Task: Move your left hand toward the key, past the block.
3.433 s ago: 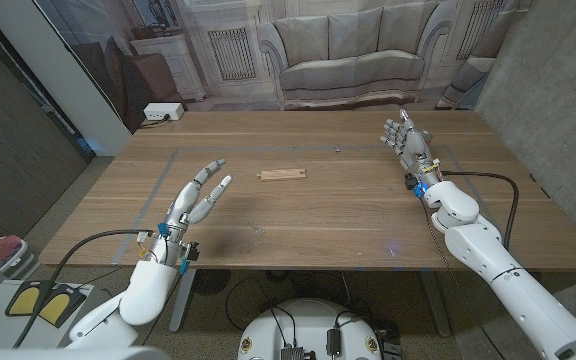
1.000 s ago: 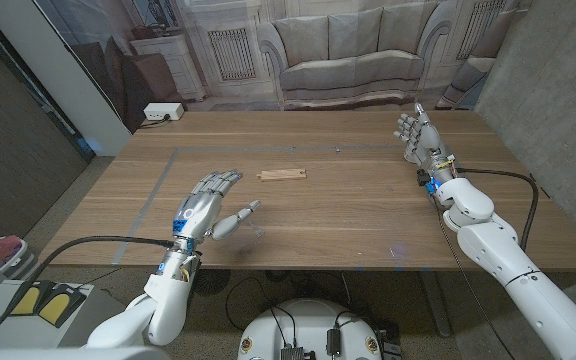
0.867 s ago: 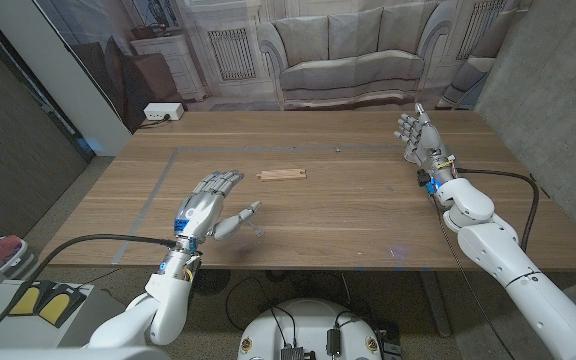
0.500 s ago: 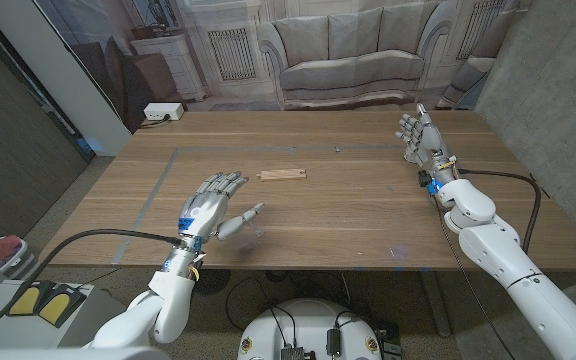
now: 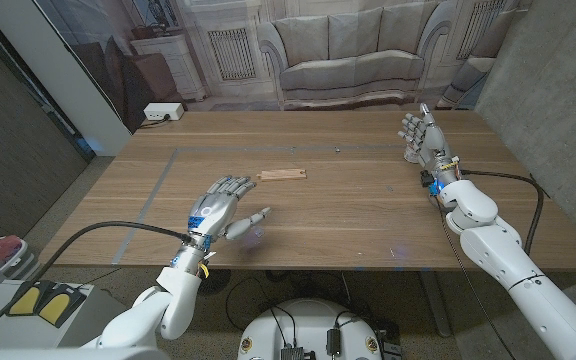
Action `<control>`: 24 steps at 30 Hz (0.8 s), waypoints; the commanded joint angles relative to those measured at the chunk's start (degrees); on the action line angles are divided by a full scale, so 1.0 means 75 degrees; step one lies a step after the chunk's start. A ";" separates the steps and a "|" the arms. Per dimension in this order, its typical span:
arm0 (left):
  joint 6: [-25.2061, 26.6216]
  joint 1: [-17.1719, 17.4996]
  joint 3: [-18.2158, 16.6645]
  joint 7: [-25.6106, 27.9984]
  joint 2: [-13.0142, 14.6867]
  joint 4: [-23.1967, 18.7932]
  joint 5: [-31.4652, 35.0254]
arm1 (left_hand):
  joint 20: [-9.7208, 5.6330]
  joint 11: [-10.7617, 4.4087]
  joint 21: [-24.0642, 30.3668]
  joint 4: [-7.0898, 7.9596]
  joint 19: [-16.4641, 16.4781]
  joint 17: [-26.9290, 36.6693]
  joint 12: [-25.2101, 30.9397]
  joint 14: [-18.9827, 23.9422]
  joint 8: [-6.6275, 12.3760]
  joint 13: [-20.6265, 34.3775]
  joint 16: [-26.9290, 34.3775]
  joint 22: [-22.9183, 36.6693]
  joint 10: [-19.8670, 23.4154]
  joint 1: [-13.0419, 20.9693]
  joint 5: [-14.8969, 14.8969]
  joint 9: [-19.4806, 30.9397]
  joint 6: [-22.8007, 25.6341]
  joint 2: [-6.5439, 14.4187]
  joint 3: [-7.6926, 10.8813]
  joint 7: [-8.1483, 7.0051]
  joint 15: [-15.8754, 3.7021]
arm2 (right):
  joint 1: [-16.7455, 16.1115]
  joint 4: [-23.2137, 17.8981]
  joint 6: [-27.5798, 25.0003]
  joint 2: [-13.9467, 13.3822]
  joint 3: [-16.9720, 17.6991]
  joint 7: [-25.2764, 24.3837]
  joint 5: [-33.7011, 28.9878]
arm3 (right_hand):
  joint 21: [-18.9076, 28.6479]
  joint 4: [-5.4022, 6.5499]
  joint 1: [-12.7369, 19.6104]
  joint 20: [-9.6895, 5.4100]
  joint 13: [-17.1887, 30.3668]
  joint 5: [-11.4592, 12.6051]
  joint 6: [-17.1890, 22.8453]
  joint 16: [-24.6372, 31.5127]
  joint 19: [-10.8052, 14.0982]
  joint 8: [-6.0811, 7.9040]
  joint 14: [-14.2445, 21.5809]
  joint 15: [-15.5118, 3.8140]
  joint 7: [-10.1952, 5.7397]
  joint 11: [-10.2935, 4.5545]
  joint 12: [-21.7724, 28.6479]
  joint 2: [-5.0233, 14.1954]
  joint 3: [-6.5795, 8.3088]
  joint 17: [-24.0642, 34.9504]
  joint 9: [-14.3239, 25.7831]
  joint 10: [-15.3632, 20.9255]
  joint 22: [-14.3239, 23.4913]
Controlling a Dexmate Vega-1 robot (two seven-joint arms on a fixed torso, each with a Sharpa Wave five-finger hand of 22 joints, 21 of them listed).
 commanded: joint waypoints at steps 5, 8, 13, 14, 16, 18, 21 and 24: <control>0.0543 -0.0394 0.0575 -0.0770 -0.0139 0.0039 0.0234 | -0.0326 0.0026 -0.0041 -0.0005 0.0073 0.0022 0.0012 0.0098 -0.0021 0.0028 0.0013 0.0038 0.0098 0.0048 0.0053 0.0029 0.0057 0.0014 -0.0016 0.0098 -0.0566 | -0.0013 0.0030 -0.0010 0.0023 0.0050 -0.0015 0.0047 | -0.0035 -0.0007 -0.0004 -0.0007 0.0043 -0.0008 0.0031 -0.0028 0.0083 0.0016 0.0081 -0.0003 -0.0039 -0.0011 -0.0007 0.0007 -0.0009 0.0033 0.0028 0.0037 0.0030; 0.0663 -0.0479 0.0688 -0.0969 -0.0158 0.0049 0.0310 | -0.0328 0.0045 -0.0041 -0.0008 0.0076 0.0021 0.0012 0.0120 -0.0026 0.0028 0.0018 0.0038 0.0113 0.0056 0.0056 0.0028 0.0064 0.0016 -0.0019 0.0111 -0.0559 | 0.0018 0.0078 -0.0016 0.0013 0.0034 0.0026 0.0036 | -0.0041 -0.0009 -0.0004 -0.0007 0.0044 -0.0008 0.0034 -0.0030 0.0085 0.0017 0.0078 -0.0001 -0.0048 -0.0011 -0.0007 0.0008 -0.0010 0.0033 0.0028 0.0037 0.0031; 0.0755 -0.0543 0.0779 -0.1100 -0.0181 0.0067 0.0302 | -0.0343 0.0005 -0.0042 -0.0013 0.0090 0.0021 0.0009 0.0154 -0.0040 0.0028 0.0021 0.0038 0.0152 0.0076 0.0064 0.0028 0.0084 0.0023 -0.0026 0.0128 -0.0560 | 0.0042 0.0112 -0.0013 0.0002 0.0014 0.0045 0.0001 | -0.0056 -0.0011 -0.0004 -0.0001 0.0044 -0.0008 0.0029 -0.0032 0.0090 0.0016 0.0078 -0.0007 -0.0047 -0.0006 -0.0009 0.0012 -0.0013 0.0033 0.0028 0.0035 0.0031; 0.0771 -0.0556 0.0796 -0.1112 -0.0196 0.0084 0.0291 | -0.0346 0.0010 -0.0041 -0.0014 0.0094 0.0021 0.0009 0.0158 -0.0040 0.0028 0.0021 0.0037 0.0157 0.0078 0.0065 0.0028 0.0088 0.0024 -0.0027 0.0132 -0.0561 | 0.0046 0.0131 0.0013 -0.0003 0.0008 0.0070 -0.0009 | -0.0058 -0.0011 -0.0004 0.0000 0.0044 -0.0008 0.0028 -0.0032 0.0091 0.0015 0.0079 -0.0007 -0.0051 -0.0010 -0.0010 0.0012 -0.0014 0.0033 0.0028 0.0034 0.0031; 0.0813 -0.0603 0.0847 -0.1150 -0.0234 0.0140 0.0298 | -0.0357 0.0028 -0.0036 -0.0016 0.0111 0.0021 0.0007 0.0164 -0.0045 0.0028 0.0021 0.0038 0.0162 0.0083 0.0066 0.0028 0.0090 0.0025 -0.0029 0.0128 -0.0562 | 0.0041 0.0123 -0.0012 0.0016 0.0014 0.0035 0.0007 | -0.0065 -0.0012 -0.0004 -0.0002 0.0044 -0.0008 0.0030 -0.0032 0.0092 0.0016 0.0079 -0.0006 -0.0048 -0.0013 -0.0011 0.0013 -0.0015 0.0033 0.0028 0.0033 0.0031; 0.0827 -0.0663 0.0905 -0.1173 -0.0276 0.0212 0.0301 | -0.0361 0.0006 -0.0030 -0.0018 0.0132 0.0021 0.0012 0.0179 -0.0045 0.0029 0.0023 0.0038 0.0189 0.0091 0.0069 0.0029 0.0108 0.0027 -0.0032 0.0133 -0.0567 | 0.0033 0.0138 0.0015 0.0016 0.0013 0.0055 0.0003 | -0.0071 -0.0014 -0.0004 -0.0005 0.0044 -0.0008 0.0029 -0.0032 0.0095 0.0016 0.0080 -0.0006 -0.0051 -0.0012 -0.0011 0.0013 -0.0017 0.0033 0.0028 0.0032 0.0032; 0.0863 -0.0731 0.0991 -0.1227 -0.0302 0.0278 0.0335 | -0.0350 0.0013 -0.0020 -0.0021 0.0166 0.0021 0.0006 0.0193 -0.0051 0.0029 0.0022 0.0038 0.0197 0.0101 0.0072 0.0029 0.0120 0.0032 -0.0035 0.0127 -0.0568 | 0.0008 0.0114 0.0014 0.0016 0.0009 0.0043 -0.0005 | -0.0082 -0.0015 -0.0004 0.0001 0.0044 -0.0008 0.0034 -0.0034 0.0097 0.0018 0.0077 -0.0010 -0.0053 -0.0014 -0.0011 0.0015 -0.0019 0.0033 0.0028 0.0035 0.0032; 0.0874 -0.0729 0.1007 -0.1232 -0.0285 0.0277 0.0289 | -0.0352 0.0030 -0.0015 -0.0023 0.0185 0.0021 0.0001 0.0215 -0.0050 0.0029 0.0028 0.0038 0.0201 0.0108 0.0074 0.0029 0.0140 0.0035 -0.0038 0.0134 -0.0558 | -0.0017 0.0086 0.0033 0.0028 0.0006 0.0028 -0.0009 | -0.0088 -0.0016 -0.0005 -0.0003 0.0044 -0.0008 0.0038 -0.0035 0.0101 0.0019 0.0076 -0.0015 -0.0051 -0.0016 -0.0011 0.0017 -0.0020 0.0033 0.0029 0.0034 0.0032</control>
